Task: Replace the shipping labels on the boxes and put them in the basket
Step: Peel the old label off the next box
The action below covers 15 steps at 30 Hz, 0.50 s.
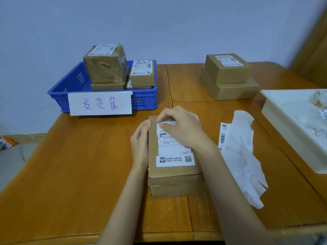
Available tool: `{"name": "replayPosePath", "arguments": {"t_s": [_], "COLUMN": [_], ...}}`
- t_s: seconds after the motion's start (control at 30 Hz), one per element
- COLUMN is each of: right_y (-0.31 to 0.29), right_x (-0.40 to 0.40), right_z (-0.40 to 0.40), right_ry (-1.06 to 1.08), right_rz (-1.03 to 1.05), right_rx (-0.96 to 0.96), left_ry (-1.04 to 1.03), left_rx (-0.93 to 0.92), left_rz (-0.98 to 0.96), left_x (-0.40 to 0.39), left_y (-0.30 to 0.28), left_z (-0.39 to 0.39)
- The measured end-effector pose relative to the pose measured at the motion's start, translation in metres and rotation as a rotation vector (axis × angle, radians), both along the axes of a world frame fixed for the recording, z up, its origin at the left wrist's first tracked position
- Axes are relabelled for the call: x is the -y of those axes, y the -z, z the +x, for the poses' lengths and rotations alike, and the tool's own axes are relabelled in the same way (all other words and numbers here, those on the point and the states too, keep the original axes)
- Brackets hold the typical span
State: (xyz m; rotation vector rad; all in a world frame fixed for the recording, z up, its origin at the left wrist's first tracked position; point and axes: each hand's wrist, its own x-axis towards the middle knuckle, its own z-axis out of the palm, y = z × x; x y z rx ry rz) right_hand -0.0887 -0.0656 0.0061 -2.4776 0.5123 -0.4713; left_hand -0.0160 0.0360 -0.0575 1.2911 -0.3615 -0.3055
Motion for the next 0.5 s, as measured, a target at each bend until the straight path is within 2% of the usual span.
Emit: {"name": "replayPosePath", "arguments": {"t_s": [0.13,0.23,0.5], "right_y": [0.0017,0.0014,0.0049], "right_x": [-0.0016,-0.0014,0.0015], "right_z": [0.0033,0.0085,0.0080], "right_ry": [0.077,0.121,0.064], "right_rz": [0.037,0.037,-0.068], "right_rx": [0.061,0.052,-0.013], "left_ry": [0.018,0.011,-0.013], "left_rx": [0.075,0.066,0.012], "left_rz": [0.010,0.016,0.008], "left_x": [-0.0006,-0.0005,0.0005], "left_y": [-0.0004,-0.0021,-0.0025], "left_z": [-0.0010,-0.0025,-0.0040]}}
